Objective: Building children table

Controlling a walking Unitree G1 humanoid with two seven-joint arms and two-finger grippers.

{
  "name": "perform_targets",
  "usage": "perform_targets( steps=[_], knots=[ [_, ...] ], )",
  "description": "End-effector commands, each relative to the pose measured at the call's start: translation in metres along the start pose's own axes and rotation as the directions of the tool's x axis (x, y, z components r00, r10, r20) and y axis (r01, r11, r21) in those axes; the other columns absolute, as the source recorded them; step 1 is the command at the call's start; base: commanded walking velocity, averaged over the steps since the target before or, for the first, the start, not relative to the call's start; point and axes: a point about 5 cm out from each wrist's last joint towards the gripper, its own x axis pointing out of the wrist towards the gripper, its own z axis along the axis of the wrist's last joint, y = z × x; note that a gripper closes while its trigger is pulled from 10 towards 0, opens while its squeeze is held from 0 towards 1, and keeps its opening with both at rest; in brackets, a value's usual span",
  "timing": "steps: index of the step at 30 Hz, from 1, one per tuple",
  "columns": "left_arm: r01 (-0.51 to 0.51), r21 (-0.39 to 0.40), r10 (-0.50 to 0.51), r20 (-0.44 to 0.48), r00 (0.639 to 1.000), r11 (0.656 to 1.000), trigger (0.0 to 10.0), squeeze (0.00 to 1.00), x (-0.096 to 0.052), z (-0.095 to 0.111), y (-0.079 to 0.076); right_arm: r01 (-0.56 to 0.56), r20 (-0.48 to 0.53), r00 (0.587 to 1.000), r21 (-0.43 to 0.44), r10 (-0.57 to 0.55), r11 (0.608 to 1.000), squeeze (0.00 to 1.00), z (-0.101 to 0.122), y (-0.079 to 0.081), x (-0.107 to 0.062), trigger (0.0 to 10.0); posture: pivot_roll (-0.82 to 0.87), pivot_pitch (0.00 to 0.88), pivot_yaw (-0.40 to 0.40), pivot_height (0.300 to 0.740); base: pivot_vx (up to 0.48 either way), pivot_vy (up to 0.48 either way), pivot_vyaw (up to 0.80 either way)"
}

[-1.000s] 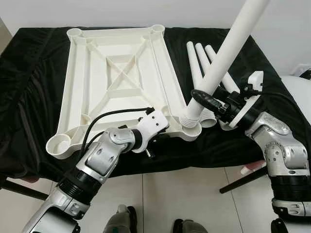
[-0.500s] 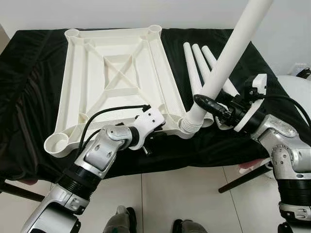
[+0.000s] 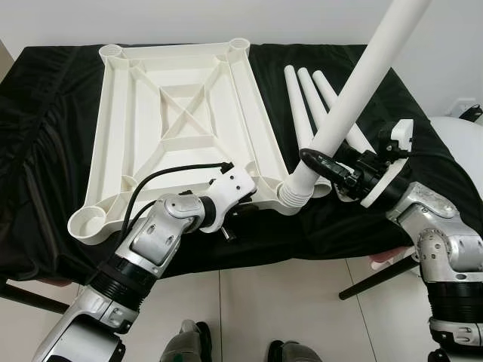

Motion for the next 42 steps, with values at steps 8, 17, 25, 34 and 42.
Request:
perform_targets(
  steps=[8,17,25,34,42],
  knots=[
    [-0.073,-0.013,0.072,-0.064,0.995,0.997,10.0,0.0,-0.007,-0.014,0.006,0.011,-0.074,0.997,-0.016,-0.012,1.0,0.0,-0.013,-0.001,-0.001,10.0,-0.03,0.182,-0.014,0.74,0.0,0.0,0.0],
    [-0.074,-0.005,0.074,-0.06,0.995,0.997,10.0,0.0,-0.007,-0.012,0.005,-0.056,-0.078,0.996,-0.051,0.052,0.997,0.0,-0.01,0.007,0.008,10.0,-0.03,0.189,-0.018,0.74,0.0,0.0,0.0],
    [-0.081,-0.001,0.08,-0.054,0.995,0.997,10.0,0.0,-0.008,-0.009,0.005,-0.086,-0.085,0.993,-0.065,0.081,0.994,0.0,-0.014,0.014,0.011,10.0,-0.03,0.192,-0.021,0.74,0.0,0.0,0.0],
    [-0.08,0.005,0.08,-0.045,0.996,0.997,10.0,0.0,-0.009,-0.006,0.004,-0.078,-0.065,0.995,-0.067,0.073,0.995,0.0,-0.022,0.023,0.011,10.0,-0.03,0.191,-0.016,0.74,0.0,0.0,0.0],
    [-0.074,0.01,0.074,-0.044,0.996,0.997,10.0,0.0,-0.009,-0.005,0.003,-0.054,-0.079,0.996,-0.05,0.05,0.997,0.0,-0.034,0.028,0.007,10.0,-0.03,0.189,-0.015,0.74,0.0,0.0,0.0]
  ],
)
